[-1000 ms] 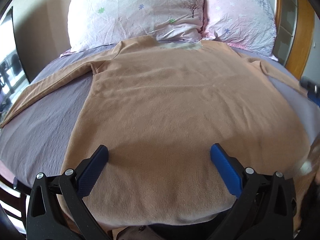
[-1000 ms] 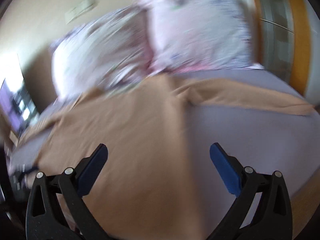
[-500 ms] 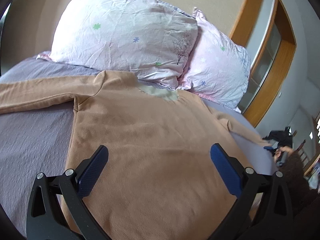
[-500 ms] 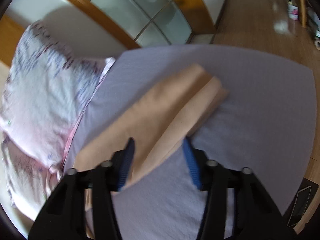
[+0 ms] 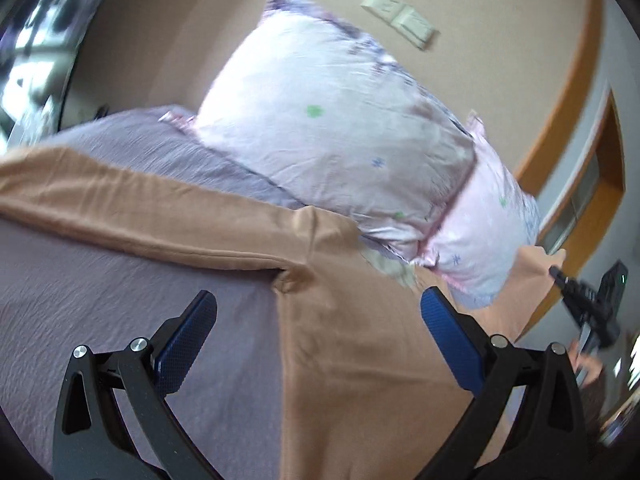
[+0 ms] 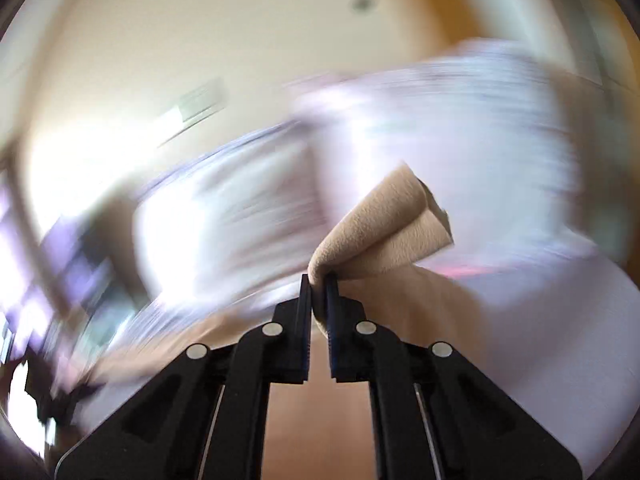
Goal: Fold small clothes
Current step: 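Grasp the sleeve cuff with the right gripper and fold it across the shirt body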
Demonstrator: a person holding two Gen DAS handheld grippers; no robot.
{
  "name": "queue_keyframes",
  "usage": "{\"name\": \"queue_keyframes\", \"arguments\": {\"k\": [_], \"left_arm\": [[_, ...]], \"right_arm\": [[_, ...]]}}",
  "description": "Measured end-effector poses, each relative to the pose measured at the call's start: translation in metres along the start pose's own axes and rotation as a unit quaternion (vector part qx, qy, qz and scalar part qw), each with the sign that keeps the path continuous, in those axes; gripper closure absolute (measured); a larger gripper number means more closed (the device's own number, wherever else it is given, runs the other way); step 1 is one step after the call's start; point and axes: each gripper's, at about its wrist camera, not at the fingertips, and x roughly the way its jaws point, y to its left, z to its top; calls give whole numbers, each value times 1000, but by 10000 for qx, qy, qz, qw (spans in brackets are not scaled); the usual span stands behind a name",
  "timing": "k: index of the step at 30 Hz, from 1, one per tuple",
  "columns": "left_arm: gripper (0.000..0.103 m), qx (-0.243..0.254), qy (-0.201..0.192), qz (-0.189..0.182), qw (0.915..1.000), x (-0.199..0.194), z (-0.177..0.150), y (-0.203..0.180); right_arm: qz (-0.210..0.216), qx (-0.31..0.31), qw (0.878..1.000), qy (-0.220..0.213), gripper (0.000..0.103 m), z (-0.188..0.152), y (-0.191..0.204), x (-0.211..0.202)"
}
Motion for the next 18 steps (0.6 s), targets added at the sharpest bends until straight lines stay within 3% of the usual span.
{"name": "queue_keyframes", "arguments": {"k": [1,3,6,7,8,9,10,12,15,18], "left_arm": [[1,-245,-3,56,9997,-3,4,11],[1,-665,-44,223,9975,-12,10,32],[2,-1233,-99,435,9914,-28,18,66],[2,-1363,-116,492,9894,-32,21,77],[2,-1466,-125,543,9876,-35,24,85],[2,-1639,-144,623,9844,-38,27,97],[2,-1812,-168,705,9808,-41,31,109],[2,-2083,-205,826,9743,-44,37,128],[5,-2358,-242,947,9669,-42,48,141],[9,-2733,-204,1093,9555,-38,56,154]], "right_arm": [[364,-380,9979,387,97,-8,28,26],[879,-1085,9801,1410,97,-45,79,75],[1234,-1883,9318,2847,94,-111,122,121],[1318,-1938,9233,3042,88,-122,126,123],[1479,-1821,9229,3053,85,-123,124,124],[1627,-1651,9266,2960,73,-120,121,121],[1729,-1465,9327,2804,56,-114,118,115],[1809,-1043,9496,2337,35,-94,107,99],[1832,-436,9620,1976,32,-75,80,93],[1780,-99,9667,1837,32,-77,66,79]]}}
